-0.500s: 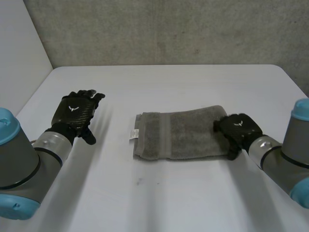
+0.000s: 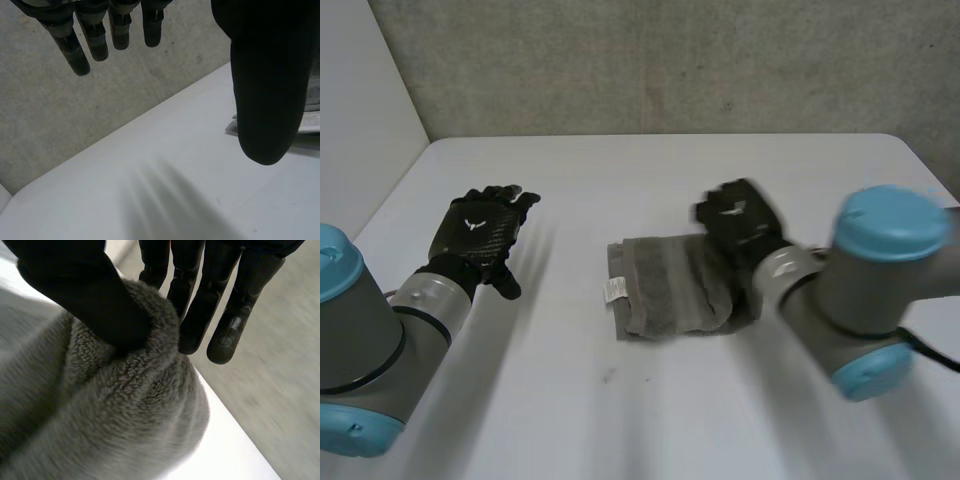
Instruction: Fold the towel.
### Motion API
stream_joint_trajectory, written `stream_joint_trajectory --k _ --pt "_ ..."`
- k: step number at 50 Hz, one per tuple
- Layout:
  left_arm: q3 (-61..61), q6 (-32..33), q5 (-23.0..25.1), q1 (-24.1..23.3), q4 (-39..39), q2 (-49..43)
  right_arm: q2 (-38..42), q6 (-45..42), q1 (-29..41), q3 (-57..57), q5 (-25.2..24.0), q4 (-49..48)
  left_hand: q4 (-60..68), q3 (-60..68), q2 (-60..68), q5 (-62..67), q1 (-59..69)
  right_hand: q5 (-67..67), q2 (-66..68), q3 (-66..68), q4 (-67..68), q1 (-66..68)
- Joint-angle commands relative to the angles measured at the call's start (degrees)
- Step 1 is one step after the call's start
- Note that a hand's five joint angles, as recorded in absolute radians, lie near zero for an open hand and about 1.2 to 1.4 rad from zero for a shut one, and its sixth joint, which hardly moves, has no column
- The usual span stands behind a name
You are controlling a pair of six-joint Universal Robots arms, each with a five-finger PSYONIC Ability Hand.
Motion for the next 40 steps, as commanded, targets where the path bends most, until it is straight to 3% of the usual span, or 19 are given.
stream_joint_trajectory --k 1,6,7,8,9,10,11,12,19,22,25,32,40 --pt "-0.02 -0.09 -0.12 -0.09 -0.1 0.18 6.75 -5.46 11.31 -1.64 -1.73 0.21 0.46 0.38 0.62 -1.46 -0.07 13.38 12.17 11.98 11.69 3.57" --pt "0.42 -0.09 -0.21 -0.18 -0.1 0.27 7.29 -8.37 12.73 -0.76 -2.09 1.26 0.46 0.38 0.62 -1.46 -0.07 10.44 9.23 9.04 8.75 0.63" --pt "0.85 -0.17 -0.21 -0.27 -0.19 0.44 6.42 -8.2 12.64 -0.58 -1.74 2.05 0.46 0.38 0.62 -1.46 -0.07 -17.23 -18.44 -18.63 -18.93 -27.04" --pt "1.38 -0.17 -0.21 -0.53 -0.19 0.62 6.41 -8.2 12.64 -0.58 -1.74 2.06 0.46 0.38 0.62 -1.46 -0.07 -17.51 -18.72 -18.91 -19.2 -27.32" --pt "1.38 -0.17 -0.21 -0.53 -0.19 0.62 5.02 -7.76 12.56 -0.15 -1.74 3.02 0.46 0.38 0.62 -1.46 -0.07 -40.16 -41.37 -41.56 -41.85 -49.97" --pt "2.08 -0.17 -0.21 -0.97 -0.19 0.62 5.01 -7.76 12.56 -0.14 -1.74 3.03 0.46 0.38 0.62 -1.46 -0.07 -40.38 -41.59 -41.79 -42.08 -50.2" --pt "3.39 -0.44 -0.21 -1.67 -0.19 0.62 2.66 -6.8 11.95 0.29 -1.74 3.46 0.46 0.38 0.62 -1.46 -0.07 -52.88 -54.09 -54.28 -54.57 -62.69" --pt "4.62 -0.7 -0.3 -2.28 -0.37 0.62 -0.15 -3.92 9.24 1.17 -2.0 3.55 0.46 0.38 0.62 -1.46 -0.07 -56.62 -57.83 -58.02 -58.31 -66.43" --pt "11.4 -5.1 -0.38 -6.16 -0.46 -1.84 -7.91 11.75 -0.45 3.2 -1.74 3.55 0.46 0.38 0.62 -1.46 -0.07 -56.62 -57.83 -58.02 -58.31 -66.43" --pt "16.5 -8.08 -0.56 -9.32 -0.72 -5.27 -10.72 22.27 -7.46 3.98 -1.65 4.34 0.67 0.6 0.83 -1.24 0.14 -56.62 -57.83 -58.02 -58.31 -66.43" --pt "22.83 -10.81 -0.74 -13.28 -2.21 -9.84 -11.08 27.55 -11.51 5.04 -2.09 5.13 1.51 1.44 1.68 -0.4 0.98 -56.62 -57.83 -58.02 -58.31 -66.43" --pt "34.67 -14.14 -1.17 -20.56 -8.53 -21.59 -10.55 29.77 -13.72 4.16 -2.53 8.91 2.02 1.94 2.18 0.1 1.49 -56.62 -57.83 -58.02 -58.31 -66.43" --pt "40.14 -14.59 -1.79 -21.98 -11.44 -31.45 -5.28 29.51 -12.93 0.56 -3.85 14.63 2.02 1.94 2.18 0.1 1.49 -56.62 -57.83 -58.02 -58.31 -66.43"
